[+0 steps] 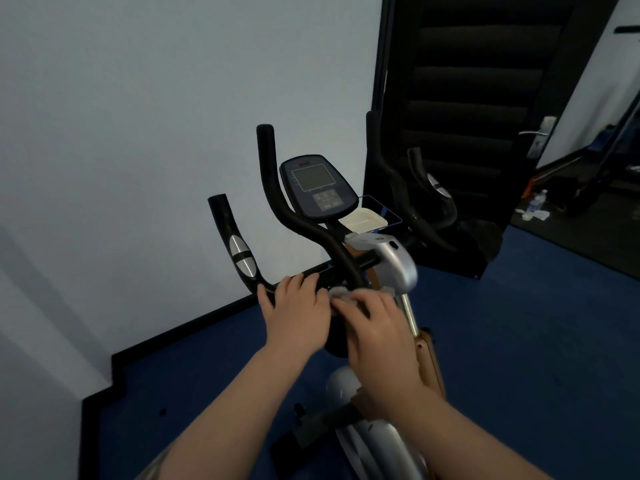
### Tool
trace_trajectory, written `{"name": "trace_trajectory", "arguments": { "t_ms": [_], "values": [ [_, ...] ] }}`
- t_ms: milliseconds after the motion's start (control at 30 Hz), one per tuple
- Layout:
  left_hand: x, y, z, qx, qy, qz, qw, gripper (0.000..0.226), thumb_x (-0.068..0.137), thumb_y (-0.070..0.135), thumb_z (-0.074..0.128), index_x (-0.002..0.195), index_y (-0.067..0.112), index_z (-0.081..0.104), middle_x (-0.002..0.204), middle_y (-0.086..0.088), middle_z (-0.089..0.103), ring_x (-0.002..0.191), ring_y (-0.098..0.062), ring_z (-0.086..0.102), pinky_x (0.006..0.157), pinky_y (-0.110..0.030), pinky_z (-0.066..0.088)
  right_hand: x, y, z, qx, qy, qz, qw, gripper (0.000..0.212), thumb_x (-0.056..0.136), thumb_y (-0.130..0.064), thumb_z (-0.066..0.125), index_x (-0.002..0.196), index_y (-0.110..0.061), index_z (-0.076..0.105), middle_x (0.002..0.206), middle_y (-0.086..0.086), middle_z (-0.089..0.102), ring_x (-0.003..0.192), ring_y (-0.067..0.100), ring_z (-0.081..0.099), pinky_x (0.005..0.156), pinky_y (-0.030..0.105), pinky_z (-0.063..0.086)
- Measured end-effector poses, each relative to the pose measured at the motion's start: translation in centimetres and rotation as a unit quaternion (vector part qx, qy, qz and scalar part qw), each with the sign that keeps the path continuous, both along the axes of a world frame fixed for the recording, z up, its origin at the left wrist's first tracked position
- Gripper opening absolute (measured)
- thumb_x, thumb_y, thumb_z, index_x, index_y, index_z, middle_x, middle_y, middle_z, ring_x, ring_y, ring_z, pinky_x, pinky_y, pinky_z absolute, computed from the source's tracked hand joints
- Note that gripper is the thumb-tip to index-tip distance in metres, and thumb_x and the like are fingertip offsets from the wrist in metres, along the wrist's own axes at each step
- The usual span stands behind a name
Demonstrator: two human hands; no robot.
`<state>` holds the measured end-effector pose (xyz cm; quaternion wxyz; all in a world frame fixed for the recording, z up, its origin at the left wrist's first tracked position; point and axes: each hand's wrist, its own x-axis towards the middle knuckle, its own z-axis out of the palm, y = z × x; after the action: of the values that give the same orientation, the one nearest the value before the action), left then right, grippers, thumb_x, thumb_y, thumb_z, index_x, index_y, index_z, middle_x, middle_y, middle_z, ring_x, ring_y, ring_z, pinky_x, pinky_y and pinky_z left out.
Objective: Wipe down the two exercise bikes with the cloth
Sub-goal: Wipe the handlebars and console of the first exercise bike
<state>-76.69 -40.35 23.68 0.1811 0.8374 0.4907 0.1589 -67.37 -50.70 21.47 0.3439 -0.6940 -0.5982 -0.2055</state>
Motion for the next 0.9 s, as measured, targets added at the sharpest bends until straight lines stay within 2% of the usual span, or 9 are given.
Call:
{"name": "trace_trajectory", "arguments": {
  "t_ms": [67, 200, 333, 400, 500, 633, 767, 900],
  "values": [
    [0.6, -0.2, -0.1, 0.016, -0.007, 0.003, 1.0, 0.047, 0.104, 0.034, 0.016, 0.148, 0.028, 0.03, 0.156, 0.007, 0.027, 0.146, -0.013, 0.013, 0.115, -0.046, -0.015, 0.1, 0.8, 1.1, -0.004, 0.003, -0.006, 1.0, 0.042, 0.068, -0.001, 0.076, 0.108, -0.011, 0.071, 0.104, 0.009, 0.065, 0.09, 0.025, 0.06, 0.072, 0.038, 0.053],
    [0.3, -0.5, -0.6, 0.025, -0.041, 0.013, 0.999, 0.046, 0.104, 0.033, 0.018, 0.147, 0.026, 0.034, 0.155, 0.006, 0.03, 0.144, -0.008, 0.017, 0.117, -0.04, -0.014, -1.3, -0.5, 0.0, -0.012, 0.053, -0.043, 0.998, 0.049, 0.068, -0.002, 0.079, 0.115, -0.013, 0.069, 0.11, 0.01, 0.063, 0.098, 0.027, 0.061, 0.077, 0.042, 0.054],
    [0.1, -0.5, -0.9, 0.033, -0.036, 0.011, 0.999, 0.046, 0.104, 0.032, 0.02, 0.147, 0.026, 0.034, 0.155, 0.006, 0.031, 0.144, -0.008, 0.018, 0.116, -0.04, -0.014, -1.1, -2.2, -0.4, -0.029, 0.085, -0.022, 0.996, 0.051, 0.064, 0.002, 0.081, 0.111, -0.014, 0.07, 0.105, 0.007, 0.061, 0.091, 0.023, 0.059, 0.07, 0.023, 0.048],
    [0.2, -0.4, -0.8, 0.039, -0.037, 0.016, 0.998, 0.046, 0.103, 0.031, 0.021, 0.147, 0.026, 0.035, 0.154, 0.006, 0.032, 0.143, -0.008, 0.02, 0.117, -0.041, -0.013, -0.5, -1.5, 0.8, -0.029, 0.074, -0.006, 0.997, 0.045, 0.066, 0.005, 0.078, 0.108, -0.011, 0.071, 0.102, 0.009, 0.061, 0.089, 0.025, 0.059, 0.067, 0.024, 0.047],
    [0.3, -0.4, -0.7, 0.041, -0.038, 0.017, 0.998, 0.046, 0.103, 0.032, 0.022, 0.146, 0.025, 0.036, 0.153, 0.006, 0.034, 0.143, -0.008, 0.021, 0.117, -0.041, -0.011, 0.2, 0.3, 3.0, -0.023, 0.073, -0.034, 0.996, 0.036, 0.07, 0.002, 0.076, 0.105, -0.008, 0.071, 0.101, 0.012, 0.062, 0.089, 0.028, 0.058, 0.068, 0.024, 0.043],
    [0.0, -0.5, -0.8, 0.031, -0.03, 0.011, 0.999, 0.047, 0.104, 0.032, 0.019, 0.148, 0.025, 0.033, 0.155, 0.006, 0.03, 0.144, -0.009, 0.018, 0.117, -0.04, -0.012, -1.2, -0.8, 1.5, -0.052, 0.096, -0.047, 0.993, 0.039, 0.072, -0.002, 0.075, 0.109, -0.013, 0.068, 0.104, 0.01, 0.059, 0.093, 0.026, 0.056, 0.063, 0.023, 0.046],
    [-0.1, -0.5, -0.8, 0.034, -0.02, 0.007, 0.999, 0.047, 0.104, 0.031, 0.018, 0.149, 0.025, 0.03, 0.156, 0.006, 0.028, 0.144, -0.009, 0.017, 0.117, -0.041, -0.011, -2.3, -3.4, 0.0, -0.091, 0.174, -0.011, 0.98, 0.036, 0.087, -0.009, 0.065, 0.122, -0.018, 0.064, 0.109, 0.003, 0.054, 0.097, 0.019, 0.053, 0.075, 0.029, 0.051],
    [0.0, -0.5, -0.7, 0.036, -0.024, 0.013, 0.999, 0.047, 0.104, 0.03, 0.019, 0.148, 0.024, 0.032, 0.155, 0.005, 0.029, 0.144, -0.009, 0.018, 0.117, -0.041, -0.011, -0.2, -1.1, 3.2, -0.023, 0.166, -0.029, 0.985, 0.032, 0.087, -0.007, 0.064, 0.119, -0.015, 0.066, 0.112, 0.005, 0.055, 0.1, 0.018, 0.052, 0.071, 0.025, 0.046]
  ]
}}
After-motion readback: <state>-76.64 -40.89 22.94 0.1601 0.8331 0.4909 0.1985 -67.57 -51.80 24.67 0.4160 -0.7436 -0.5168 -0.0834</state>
